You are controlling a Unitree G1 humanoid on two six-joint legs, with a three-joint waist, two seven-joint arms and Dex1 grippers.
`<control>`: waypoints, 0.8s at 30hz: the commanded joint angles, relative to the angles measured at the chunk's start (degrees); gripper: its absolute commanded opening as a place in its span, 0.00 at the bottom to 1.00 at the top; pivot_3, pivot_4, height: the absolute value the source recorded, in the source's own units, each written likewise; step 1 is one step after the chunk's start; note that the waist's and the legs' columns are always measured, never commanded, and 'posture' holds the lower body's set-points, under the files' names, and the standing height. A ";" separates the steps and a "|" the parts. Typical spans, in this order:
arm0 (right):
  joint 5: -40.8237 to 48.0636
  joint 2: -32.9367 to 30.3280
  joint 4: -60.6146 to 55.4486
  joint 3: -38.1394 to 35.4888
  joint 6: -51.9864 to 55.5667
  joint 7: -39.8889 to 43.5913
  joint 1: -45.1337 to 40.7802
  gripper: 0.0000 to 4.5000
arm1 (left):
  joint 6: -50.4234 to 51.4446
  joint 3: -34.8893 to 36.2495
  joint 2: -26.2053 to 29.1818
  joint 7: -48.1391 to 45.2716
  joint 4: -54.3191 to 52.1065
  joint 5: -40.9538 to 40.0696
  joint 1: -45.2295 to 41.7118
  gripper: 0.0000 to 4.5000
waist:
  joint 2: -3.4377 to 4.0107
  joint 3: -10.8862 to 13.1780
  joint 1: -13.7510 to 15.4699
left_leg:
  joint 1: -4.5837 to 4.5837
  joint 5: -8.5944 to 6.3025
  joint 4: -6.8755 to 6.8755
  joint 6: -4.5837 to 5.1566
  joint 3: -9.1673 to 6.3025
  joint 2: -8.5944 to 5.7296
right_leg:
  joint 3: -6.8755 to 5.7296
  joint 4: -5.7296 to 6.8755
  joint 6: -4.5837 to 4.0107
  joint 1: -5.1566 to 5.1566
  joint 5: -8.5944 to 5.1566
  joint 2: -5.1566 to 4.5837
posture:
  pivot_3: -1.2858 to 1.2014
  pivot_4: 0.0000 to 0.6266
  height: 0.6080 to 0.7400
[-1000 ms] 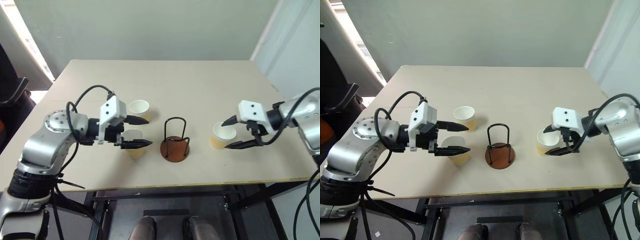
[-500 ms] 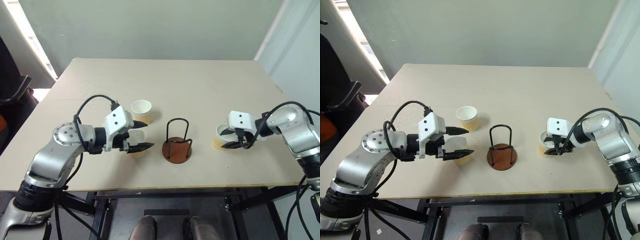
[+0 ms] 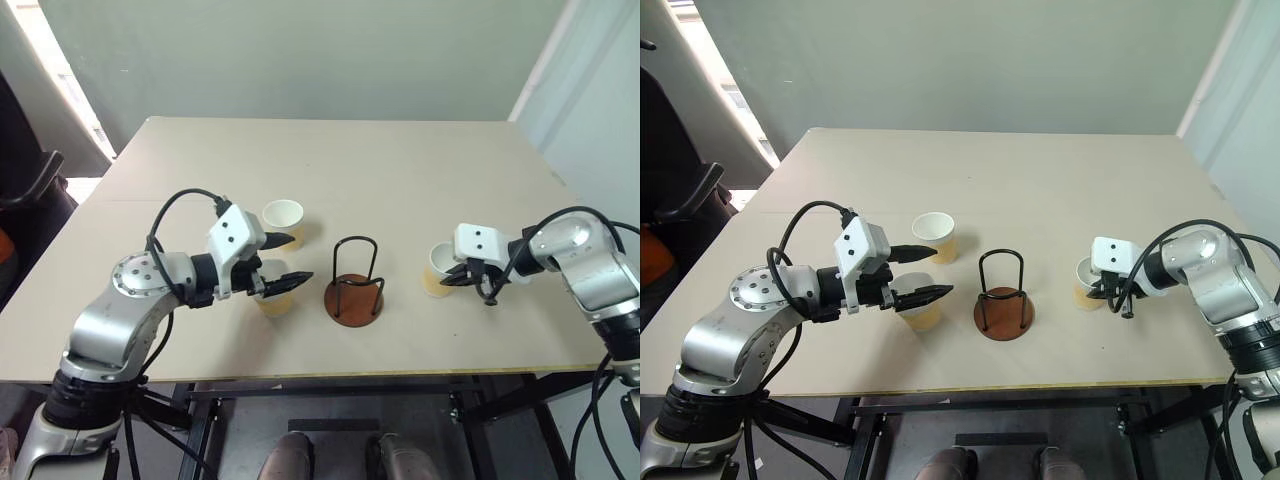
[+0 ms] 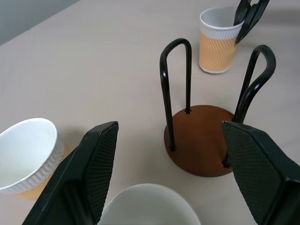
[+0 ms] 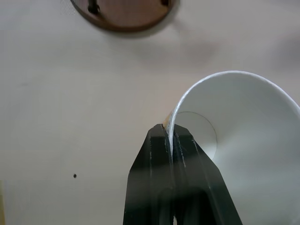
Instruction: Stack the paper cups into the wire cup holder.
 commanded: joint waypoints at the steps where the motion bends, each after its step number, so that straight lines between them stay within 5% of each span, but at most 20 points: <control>1: 7.08 -0.05 -5.39 -7.65 1.61 1.86 -8.66 0.00 | -1.44 2.04 2.53 -1.72 0.39 0.27 -0.13 0.84 | 0.04 0.03 -0.23 | -0.02 0.01 -0.01 -0.01 0.01 -0.01 | 0.00 0.01 -0.02 -0.03 -0.01 0.00 | 0.52 0.24 1.00; 8: 16.58 10.30 -12.51 -7.32 7.22 0.41 -18.14 0.00 | -1.96 1.27 3.05 -2.28 1.52 1.13 -0.61 0.84 | -0.08 -0.05 -0.50 | 0.21 -0.03 -0.10 -0.06 -0.05 0.17 | 0.03 0.01 -0.38 0.07 -0.30 0.25 | 0.52 0.24 1.00; 24: 9.92 10.84 -12.05 2.20 1.80 0.57 -14.16 0.00 | -0.26 4.64 4.76 -2.39 -1.89 -0.77 2.66 0.84 | -0.08 -0.05 0.17 | 0.11 -0.16 -0.07 -0.17 -0.14 0.14 | 0.02 0.07 -0.46 -0.02 -0.35 0.24 | 0.52 0.24 1.00</control>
